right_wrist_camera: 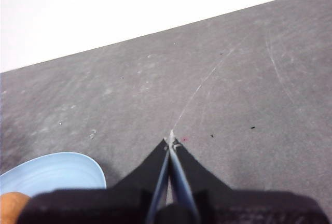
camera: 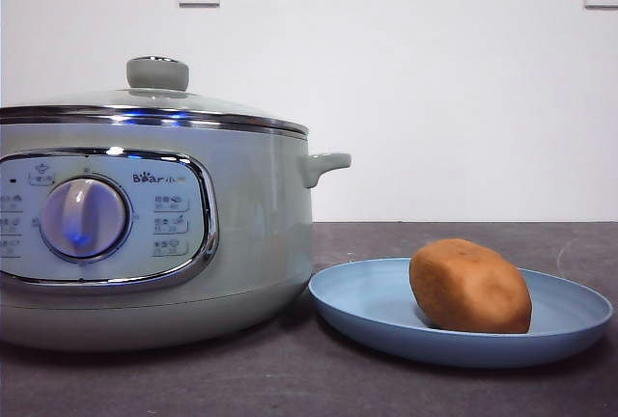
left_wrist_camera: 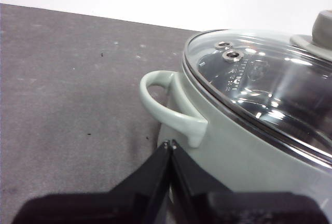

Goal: Take the potato out from the steamer,put the potato on the plate,close the lid

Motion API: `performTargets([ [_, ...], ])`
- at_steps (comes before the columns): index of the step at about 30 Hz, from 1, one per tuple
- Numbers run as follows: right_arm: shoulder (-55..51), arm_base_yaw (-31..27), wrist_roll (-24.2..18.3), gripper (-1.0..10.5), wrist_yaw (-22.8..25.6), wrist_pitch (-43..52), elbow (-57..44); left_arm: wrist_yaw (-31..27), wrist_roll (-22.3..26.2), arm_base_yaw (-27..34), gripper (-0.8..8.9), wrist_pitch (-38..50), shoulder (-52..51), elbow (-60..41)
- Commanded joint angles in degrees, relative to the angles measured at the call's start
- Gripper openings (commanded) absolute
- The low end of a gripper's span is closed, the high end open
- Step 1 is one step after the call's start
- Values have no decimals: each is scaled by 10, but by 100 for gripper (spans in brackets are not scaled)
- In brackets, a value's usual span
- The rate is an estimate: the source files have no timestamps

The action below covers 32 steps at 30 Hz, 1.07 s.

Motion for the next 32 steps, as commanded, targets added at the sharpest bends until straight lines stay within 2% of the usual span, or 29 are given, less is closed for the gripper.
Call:
performTargets([
  [1,-1,1,-8,0,0,-6,-7,1,-2,2,-4,1,-1,-8],
  [32,8,1,-9,0,0,-5,-7,1,-2,1,-4,1,-1,-8],
])
